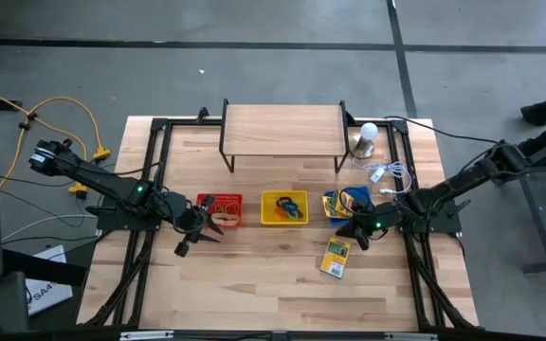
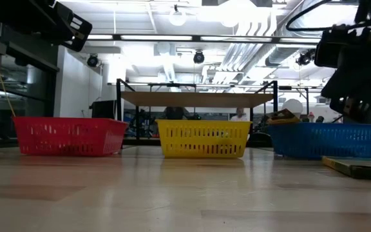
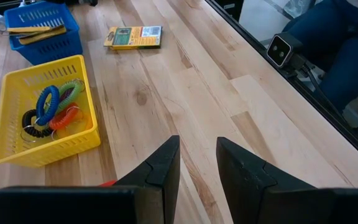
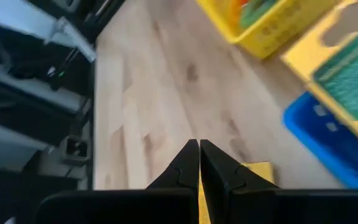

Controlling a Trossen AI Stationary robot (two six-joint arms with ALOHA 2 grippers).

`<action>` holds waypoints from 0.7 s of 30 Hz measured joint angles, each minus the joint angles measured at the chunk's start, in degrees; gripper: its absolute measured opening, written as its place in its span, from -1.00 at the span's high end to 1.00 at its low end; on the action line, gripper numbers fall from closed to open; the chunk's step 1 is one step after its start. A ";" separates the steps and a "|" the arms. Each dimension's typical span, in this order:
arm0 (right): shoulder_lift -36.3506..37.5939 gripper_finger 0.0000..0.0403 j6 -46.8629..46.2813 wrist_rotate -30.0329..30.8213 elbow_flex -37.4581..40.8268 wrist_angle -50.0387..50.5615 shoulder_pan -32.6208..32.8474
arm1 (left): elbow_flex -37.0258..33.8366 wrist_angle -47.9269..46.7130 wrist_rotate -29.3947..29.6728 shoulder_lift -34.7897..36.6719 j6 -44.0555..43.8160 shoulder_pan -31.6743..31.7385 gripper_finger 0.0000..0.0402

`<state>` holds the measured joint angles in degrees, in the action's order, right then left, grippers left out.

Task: Pick & Place Office Desk Supplies
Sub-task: Put the box of crayons into the blue bin

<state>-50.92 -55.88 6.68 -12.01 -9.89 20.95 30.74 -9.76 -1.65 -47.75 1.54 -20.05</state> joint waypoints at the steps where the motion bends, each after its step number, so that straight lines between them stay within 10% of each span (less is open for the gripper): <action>1: 0.00 0.99 0.61 -0.88 0.00 -0.51 0.02 | 0.00 0.00 0.00 -0.02 0.00 0.00 0.50; 21: -6.59 0.99 37.29 -0.17 -16.89 5.83 9.40 | 0.00 0.00 -0.02 0.00 0.00 0.00 0.50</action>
<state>-57.51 -18.59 6.51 -28.90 -4.06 30.35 30.74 -9.76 -1.67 -47.75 1.54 -20.05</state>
